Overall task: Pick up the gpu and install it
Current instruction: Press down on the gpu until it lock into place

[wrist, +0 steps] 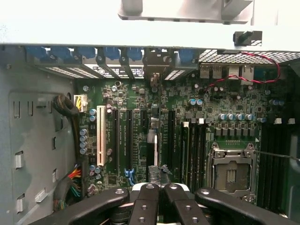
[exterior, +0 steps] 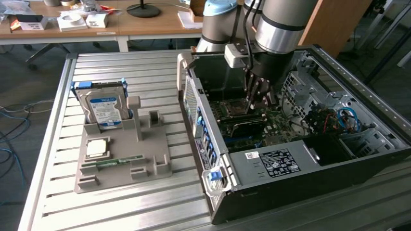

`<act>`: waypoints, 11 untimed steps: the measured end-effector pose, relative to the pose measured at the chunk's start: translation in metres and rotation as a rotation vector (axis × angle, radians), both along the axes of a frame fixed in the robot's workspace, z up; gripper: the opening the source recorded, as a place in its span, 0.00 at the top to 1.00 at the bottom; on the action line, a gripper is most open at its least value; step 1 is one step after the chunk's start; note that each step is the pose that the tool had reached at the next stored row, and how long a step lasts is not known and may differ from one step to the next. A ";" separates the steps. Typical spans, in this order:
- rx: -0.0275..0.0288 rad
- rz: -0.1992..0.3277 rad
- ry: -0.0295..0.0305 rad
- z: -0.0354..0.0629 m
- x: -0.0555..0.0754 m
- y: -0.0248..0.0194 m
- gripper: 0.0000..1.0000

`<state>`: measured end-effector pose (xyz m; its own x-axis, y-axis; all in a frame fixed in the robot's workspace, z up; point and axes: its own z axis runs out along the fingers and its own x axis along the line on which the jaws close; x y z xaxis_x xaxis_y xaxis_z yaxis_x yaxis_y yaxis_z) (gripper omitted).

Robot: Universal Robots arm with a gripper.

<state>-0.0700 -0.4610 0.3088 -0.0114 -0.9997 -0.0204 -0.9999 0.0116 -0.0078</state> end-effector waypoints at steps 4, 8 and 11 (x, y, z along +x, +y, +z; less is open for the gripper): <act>0.0002 0.000 -0.0001 -0.0005 0.000 0.0000 0.89; 0.0000 0.000 0.0000 -0.0028 0.000 0.0000 0.89; -0.0001 0.000 0.0000 -0.0027 0.000 0.0000 0.89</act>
